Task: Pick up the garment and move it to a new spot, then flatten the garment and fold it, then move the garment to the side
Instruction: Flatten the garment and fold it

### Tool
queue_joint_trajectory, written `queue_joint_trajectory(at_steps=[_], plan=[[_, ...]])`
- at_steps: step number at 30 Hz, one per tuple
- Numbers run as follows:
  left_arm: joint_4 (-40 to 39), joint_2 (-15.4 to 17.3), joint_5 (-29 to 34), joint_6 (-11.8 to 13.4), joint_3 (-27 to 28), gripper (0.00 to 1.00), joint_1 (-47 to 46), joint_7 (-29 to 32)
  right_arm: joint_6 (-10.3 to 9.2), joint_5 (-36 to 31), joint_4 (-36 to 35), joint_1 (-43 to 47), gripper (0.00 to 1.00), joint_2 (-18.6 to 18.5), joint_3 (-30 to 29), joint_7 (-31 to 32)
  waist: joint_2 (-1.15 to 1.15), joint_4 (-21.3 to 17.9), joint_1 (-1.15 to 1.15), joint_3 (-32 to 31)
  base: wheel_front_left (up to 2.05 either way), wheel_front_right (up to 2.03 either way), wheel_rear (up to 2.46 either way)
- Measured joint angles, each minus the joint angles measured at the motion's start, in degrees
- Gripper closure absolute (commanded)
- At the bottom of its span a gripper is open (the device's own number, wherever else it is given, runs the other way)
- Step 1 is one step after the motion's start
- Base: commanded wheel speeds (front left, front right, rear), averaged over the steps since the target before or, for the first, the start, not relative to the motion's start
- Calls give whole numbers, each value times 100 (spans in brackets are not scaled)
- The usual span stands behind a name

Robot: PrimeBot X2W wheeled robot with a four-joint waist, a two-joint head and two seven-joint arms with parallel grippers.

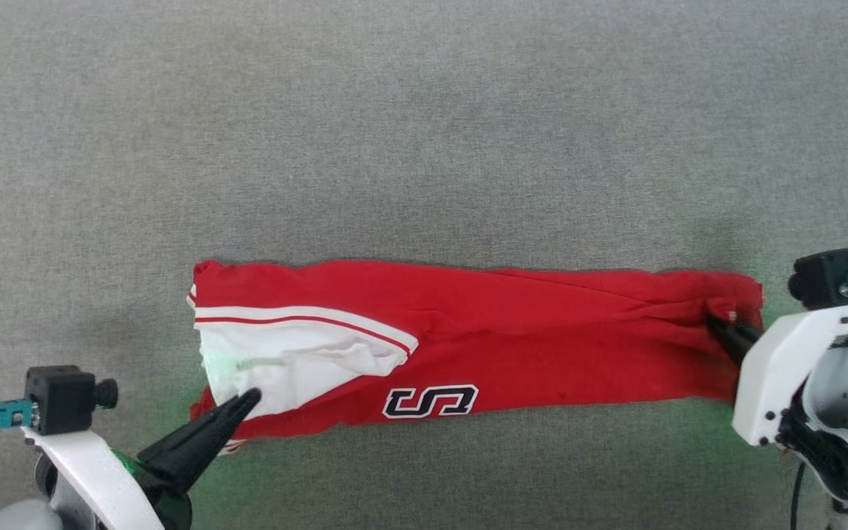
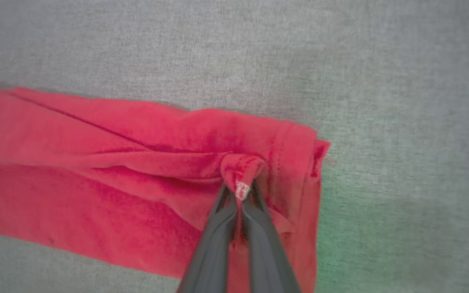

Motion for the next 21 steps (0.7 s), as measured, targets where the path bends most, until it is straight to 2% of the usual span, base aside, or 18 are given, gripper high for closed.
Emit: queue_joint_trajectory(at_steps=[4, 5, 6, 7, 8, 9, 10, 11, 19, 20, 21], plan=[[465, -224, 26, 7, 60, 100, 103, 0, 0, 45, 499, -209, 100, 104, 68, -248, 0, -52, 0, 25, 0, 0, 0], [524, -292, 41, 7, 120, 100, 108, 1, 0, 45, 571, -258, 95, 104, 83, -300, 0, -63, 0, 27, 0, 0, 0], [554, -358, 37, 7, 234, 100, 114, -1, 0, 45, 650, -290, 56, 110, 73, -380, 0, -69, 0, 21, 0, 0, 0], [559, -386, 35, 7, 339, 88, 137, -1, 0, 52, 698, -313, 0, 125, 68, -437, 0, -78, 0, 12, 0, 0, 0], [554, -403, 59, 7, 455, 69, 198, -1, 0, 65, 721, -328, 0, 125, 62, -456, 0, -84, 0, 2, 0, 0, 0], [558, -427, 87, 7, 578, 36, 276, -1, 0, 88, 730, -326, 0, 114, 34, -461, 0, -80, 0, -11, 0, 0, 0], [558, -452, 147, 7, 697, 9, 359, -1, 0, 115, 719, -318, 0, 100, -18, -470, 0, -63, 0, -24, 0, 0, 0], [556, -483, 258, 7, 827, 0, 442, -1, 0, 172, 690, -307, 0, 90, -97, -483, 0, -41, 0, -40, 0, 0, 0], [808, -1088, 867, 7, 1844, 0, 1113, -1, 0, 359, 754, -88, 0, -44, -721, -135, 0, 271, 0, -193, 0, 0, 0], [937, -1202, 1006, 7, 1959, 0, 1199, 0, 0, 358, 854, -69, 0, -34, -767, -82, 0, 319, 0, -219, 0, 0, 0], [1317, -1477, 1200, 7, 2283, 0, 1338, 0, 0, 356, 1015, -49, 0, -11, -864, 4, 0, 428, 0, -273, 0, 0, 0]])
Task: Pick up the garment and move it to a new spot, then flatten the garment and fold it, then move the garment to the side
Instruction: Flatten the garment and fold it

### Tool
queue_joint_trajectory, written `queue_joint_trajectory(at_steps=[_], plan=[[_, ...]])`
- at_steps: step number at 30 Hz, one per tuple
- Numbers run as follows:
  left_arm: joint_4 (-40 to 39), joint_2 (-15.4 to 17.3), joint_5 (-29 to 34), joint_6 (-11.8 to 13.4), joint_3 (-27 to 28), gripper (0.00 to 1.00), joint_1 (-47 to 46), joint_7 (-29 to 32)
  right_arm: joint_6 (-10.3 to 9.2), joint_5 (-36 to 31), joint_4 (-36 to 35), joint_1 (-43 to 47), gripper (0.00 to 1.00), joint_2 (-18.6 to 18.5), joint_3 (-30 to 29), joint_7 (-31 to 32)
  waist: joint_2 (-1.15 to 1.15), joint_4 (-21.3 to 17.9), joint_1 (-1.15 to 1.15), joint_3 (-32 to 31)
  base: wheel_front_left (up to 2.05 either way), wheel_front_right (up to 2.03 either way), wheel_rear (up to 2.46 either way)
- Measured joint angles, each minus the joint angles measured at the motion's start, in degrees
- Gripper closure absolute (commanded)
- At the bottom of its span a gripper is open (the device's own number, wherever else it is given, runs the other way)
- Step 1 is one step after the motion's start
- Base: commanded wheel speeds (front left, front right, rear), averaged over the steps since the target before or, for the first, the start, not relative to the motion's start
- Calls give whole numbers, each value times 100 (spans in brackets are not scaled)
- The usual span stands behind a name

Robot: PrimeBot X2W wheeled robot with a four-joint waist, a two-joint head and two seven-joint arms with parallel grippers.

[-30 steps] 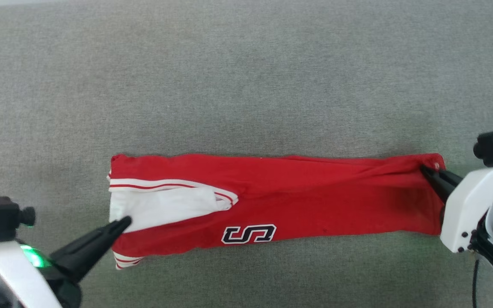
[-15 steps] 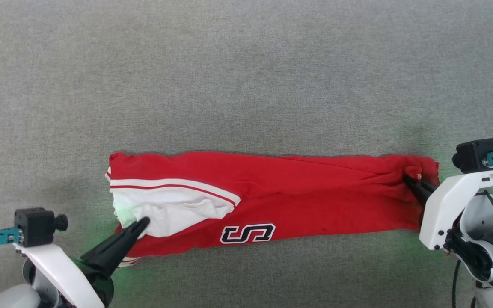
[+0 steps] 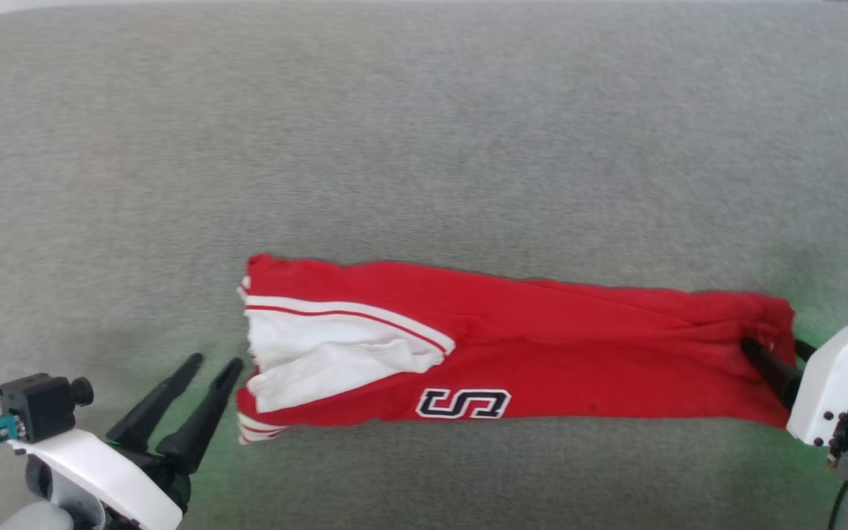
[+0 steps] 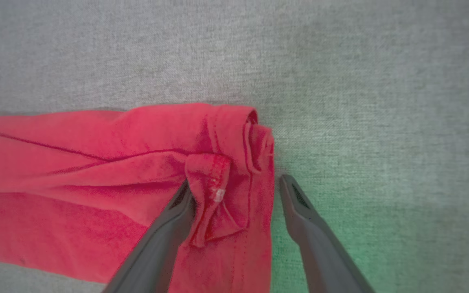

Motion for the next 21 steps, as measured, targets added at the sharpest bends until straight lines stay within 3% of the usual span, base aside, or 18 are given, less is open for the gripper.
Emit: queue_joint_trajectory(at_steps=[5, 13, 14, 15, 16, 17, 18, 21], plan=[[662, -709, 731, 0, 681, 0, 220, 0, -1, -22, 390, -18, 0, 7, -154, 145, 0, 286, 0, -135, 0, 0, 0], [838, -1561, 2929, 0, 1951, 0, 513, 0, -2, -178, 806, -91, 0, 55, -533, 292, 0, 694, 0, -302, 0, 0, 0], [815, -1664, 3294, -1, 2130, 0, 549, -1, -2, -207, 839, -99, 10, 67, -579, 304, 0, 730, 0, -313, 0, 0, 0], [756, -1782, 3540, -1, 2283, 0, 592, 0, -2, -234, 865, -107, 10, 78, -610, 324, 0, 761, 0, -322, 0, 0, 0], [690, -1889, 3758, -1, 2430, 0, 643, 0, -2, -267, 891, -120, 52, 96, -654, 353, 0, 787, 0, -328, 0, 0, 0], [615, -1962, 4046, -1, 2517, 0, 690, -1, -2, -308, 911, -133, 71, 124, -710, 375, 0, 807, 0, -332, 0, 0, 0], [535, -2035, 4235, -1, 2617, 0, 732, -1, -2, -349, 921, -151, 97, 144, -744, 393, 0, 823, 0, -331, 0, 0, 0], [413, -2190, 4562, -1, 2800, 0, 825, -1, 1, -413, 925, -219, 100, 227, -778, 427, 0, 834, 0, -316, 0, 0, 0]])
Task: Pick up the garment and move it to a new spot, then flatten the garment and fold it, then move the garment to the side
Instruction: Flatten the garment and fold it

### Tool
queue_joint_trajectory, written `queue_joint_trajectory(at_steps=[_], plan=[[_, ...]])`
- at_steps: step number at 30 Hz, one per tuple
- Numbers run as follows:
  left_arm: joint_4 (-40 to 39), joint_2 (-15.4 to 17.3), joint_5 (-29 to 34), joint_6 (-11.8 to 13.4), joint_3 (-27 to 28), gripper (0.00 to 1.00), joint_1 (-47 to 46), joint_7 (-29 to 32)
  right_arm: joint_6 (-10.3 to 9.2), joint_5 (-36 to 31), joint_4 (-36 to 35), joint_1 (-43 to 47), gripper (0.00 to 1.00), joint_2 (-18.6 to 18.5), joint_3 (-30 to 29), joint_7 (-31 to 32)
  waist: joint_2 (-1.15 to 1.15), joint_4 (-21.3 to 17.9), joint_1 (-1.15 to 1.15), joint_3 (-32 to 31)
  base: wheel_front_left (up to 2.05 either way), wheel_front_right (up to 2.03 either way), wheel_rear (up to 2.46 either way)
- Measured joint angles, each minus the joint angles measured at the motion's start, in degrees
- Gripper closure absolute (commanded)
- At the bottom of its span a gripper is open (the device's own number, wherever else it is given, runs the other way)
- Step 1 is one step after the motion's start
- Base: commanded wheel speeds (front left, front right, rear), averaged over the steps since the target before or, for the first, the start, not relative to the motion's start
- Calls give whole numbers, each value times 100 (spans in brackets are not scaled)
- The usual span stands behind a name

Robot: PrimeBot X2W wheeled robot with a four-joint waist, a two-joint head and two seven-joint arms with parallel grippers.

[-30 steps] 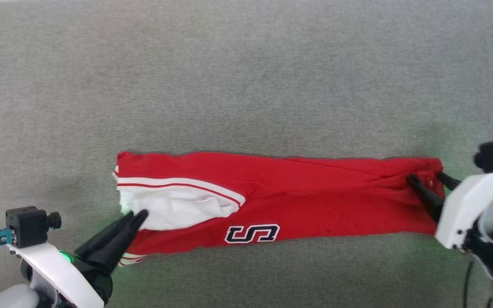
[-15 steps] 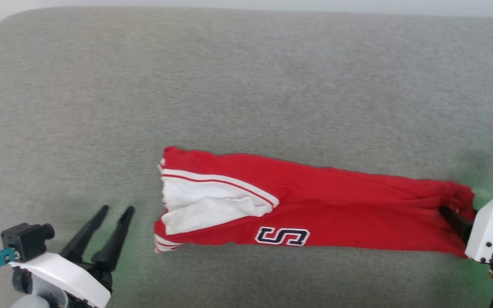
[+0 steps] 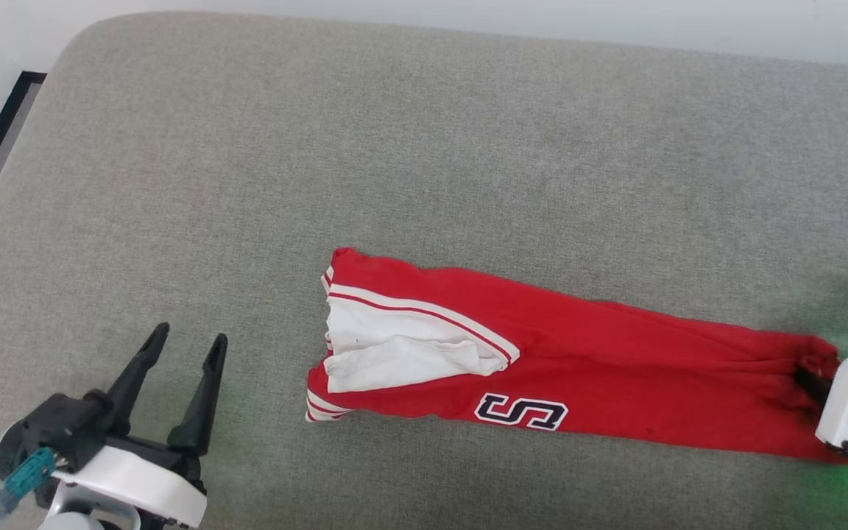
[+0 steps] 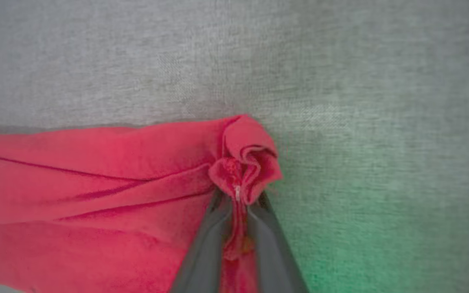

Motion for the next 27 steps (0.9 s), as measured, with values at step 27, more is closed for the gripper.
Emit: queue_joint_trajectory(at_steps=[27], plan=[[-165, -219, 209, -4, 163, 0, 35, 1, -1, 25, -1361, 2, 100, -556, -1011, 334, 0, -431, 0, 6, 0, 0, 0]])
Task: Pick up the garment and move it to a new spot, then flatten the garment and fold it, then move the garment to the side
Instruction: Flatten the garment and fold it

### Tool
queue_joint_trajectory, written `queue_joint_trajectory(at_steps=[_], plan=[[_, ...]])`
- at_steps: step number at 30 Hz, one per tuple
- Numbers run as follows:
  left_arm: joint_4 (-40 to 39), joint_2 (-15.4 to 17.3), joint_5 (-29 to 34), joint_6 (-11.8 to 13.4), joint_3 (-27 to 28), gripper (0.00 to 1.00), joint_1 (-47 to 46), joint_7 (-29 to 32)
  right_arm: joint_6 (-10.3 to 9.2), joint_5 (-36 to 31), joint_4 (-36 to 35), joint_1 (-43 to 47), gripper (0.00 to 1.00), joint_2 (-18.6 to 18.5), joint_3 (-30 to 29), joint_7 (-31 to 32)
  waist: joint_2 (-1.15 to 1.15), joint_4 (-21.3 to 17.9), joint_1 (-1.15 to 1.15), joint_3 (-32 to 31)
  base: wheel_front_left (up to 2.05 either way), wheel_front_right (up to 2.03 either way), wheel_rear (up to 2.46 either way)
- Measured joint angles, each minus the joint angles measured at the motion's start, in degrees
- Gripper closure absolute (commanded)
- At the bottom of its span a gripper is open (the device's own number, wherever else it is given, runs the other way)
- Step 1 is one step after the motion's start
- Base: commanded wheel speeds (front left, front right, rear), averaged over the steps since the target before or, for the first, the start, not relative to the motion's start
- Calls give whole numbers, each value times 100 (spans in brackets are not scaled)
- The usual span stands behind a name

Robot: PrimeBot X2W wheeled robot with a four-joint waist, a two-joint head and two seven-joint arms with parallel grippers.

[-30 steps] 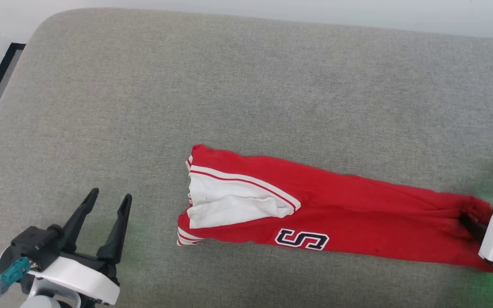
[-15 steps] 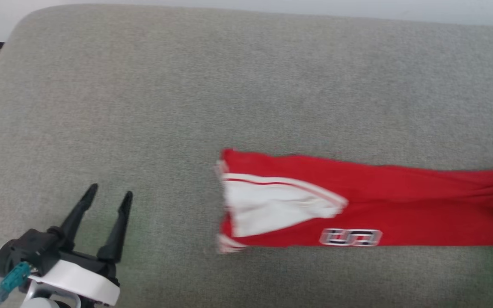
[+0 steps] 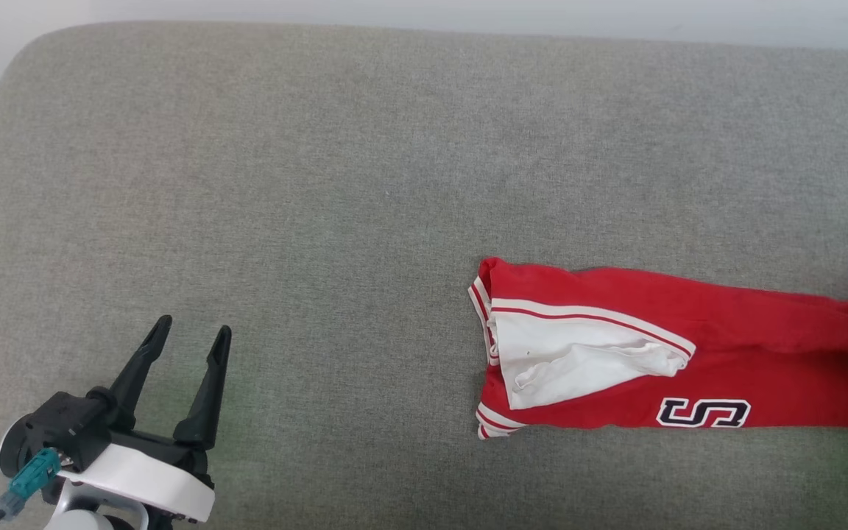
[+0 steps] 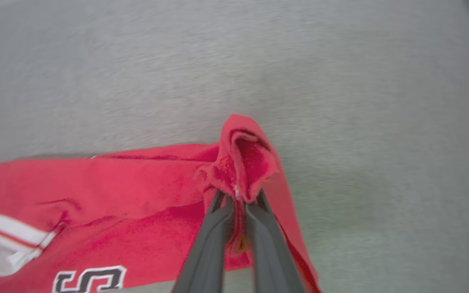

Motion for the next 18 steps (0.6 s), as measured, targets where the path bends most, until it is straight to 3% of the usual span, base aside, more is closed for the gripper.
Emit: queue_joint_trajectory(at_steps=[10, 18], plan=[[-4, -82, -7, 0, -149, 0, -24, 0, 0, 433, -1042, 2, 100, 319, 2782, 421, 0, 105, 0, -74, 0, 0, 0], [74, -33, -204, 0, -268, 0, -316, 0, -1, 522, -378, -817, 100, 683, 3984, 191, 0, 272, 0, 45, 0, 0, 0]])
